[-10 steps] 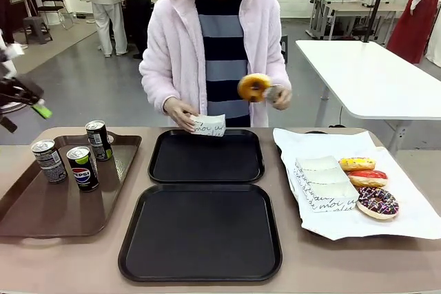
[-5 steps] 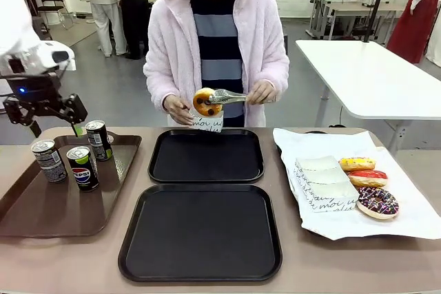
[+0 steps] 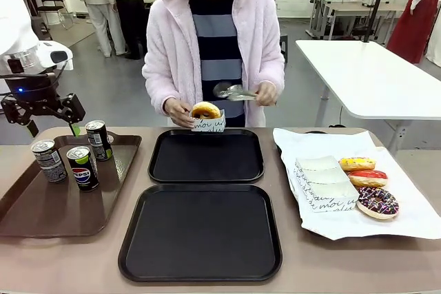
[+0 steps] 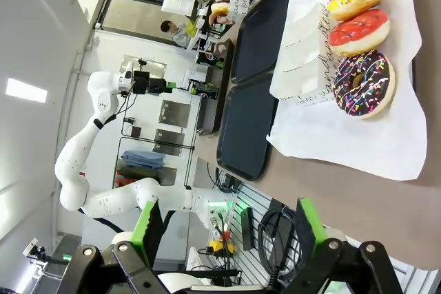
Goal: Set up donuts and drinks on trays.
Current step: Pick up one Pepsi coke and place it on the Flat Tray.
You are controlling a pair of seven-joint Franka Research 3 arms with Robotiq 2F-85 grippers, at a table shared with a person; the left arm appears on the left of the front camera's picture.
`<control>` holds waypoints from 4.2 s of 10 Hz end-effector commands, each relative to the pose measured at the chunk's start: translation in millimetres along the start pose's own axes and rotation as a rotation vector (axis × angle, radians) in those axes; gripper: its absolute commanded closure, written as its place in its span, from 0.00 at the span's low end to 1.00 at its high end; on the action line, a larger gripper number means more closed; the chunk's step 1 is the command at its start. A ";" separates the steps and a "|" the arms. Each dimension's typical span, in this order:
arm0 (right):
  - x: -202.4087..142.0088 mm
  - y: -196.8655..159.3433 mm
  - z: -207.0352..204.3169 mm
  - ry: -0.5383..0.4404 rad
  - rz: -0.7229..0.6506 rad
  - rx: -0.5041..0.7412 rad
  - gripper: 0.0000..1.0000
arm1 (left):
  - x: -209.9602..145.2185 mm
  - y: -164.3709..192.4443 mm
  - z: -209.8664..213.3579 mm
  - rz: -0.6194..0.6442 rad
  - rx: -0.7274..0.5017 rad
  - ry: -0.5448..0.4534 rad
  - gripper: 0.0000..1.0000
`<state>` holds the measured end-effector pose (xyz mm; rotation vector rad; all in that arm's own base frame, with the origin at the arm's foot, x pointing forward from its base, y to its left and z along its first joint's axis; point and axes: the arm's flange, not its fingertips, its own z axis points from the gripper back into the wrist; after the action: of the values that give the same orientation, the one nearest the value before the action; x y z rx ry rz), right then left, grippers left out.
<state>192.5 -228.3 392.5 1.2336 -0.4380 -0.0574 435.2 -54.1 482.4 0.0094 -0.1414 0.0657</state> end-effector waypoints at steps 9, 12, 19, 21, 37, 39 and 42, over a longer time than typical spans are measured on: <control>2.0 0.1 -0.1 -0.018 0.017 0.019 0.00 | 5.3 -11.6 -53.1 -0.010 0.029 0.084 0.00; 2.0 0.1 -0.1 -0.018 0.017 0.019 0.00 | 7.7 -14.3 -63.8 0.012 -0.007 0.086 0.00; 2.0 0.1 -0.1 -0.018 0.017 0.019 0.00 | 11.6 -27.4 -81.0 -0.001 -0.056 0.081 0.00; 2.0 0.1 -0.1 -0.018 0.017 0.019 0.00 | 10.4 -31.4 -81.1 -0.006 -0.060 0.077 0.00; 2.0 0.1 -0.1 -0.018 0.017 0.019 0.00 | -21.4 -61.6 21.0 -0.023 -0.039 0.059 1.00; 2.0 0.1 -0.1 -0.018 0.017 0.019 0.00 | -31.3 -58.5 44.9 -0.019 -0.063 0.022 1.00; 2.0 0.1 -0.1 -0.018 0.017 0.019 0.00 | -35.7 -58.3 55.2 -0.044 -0.055 0.017 1.00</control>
<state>193.0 -227.9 392.5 1.2328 -0.4361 -0.0558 394.6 -107.4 530.7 -0.0436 -0.1099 0.0312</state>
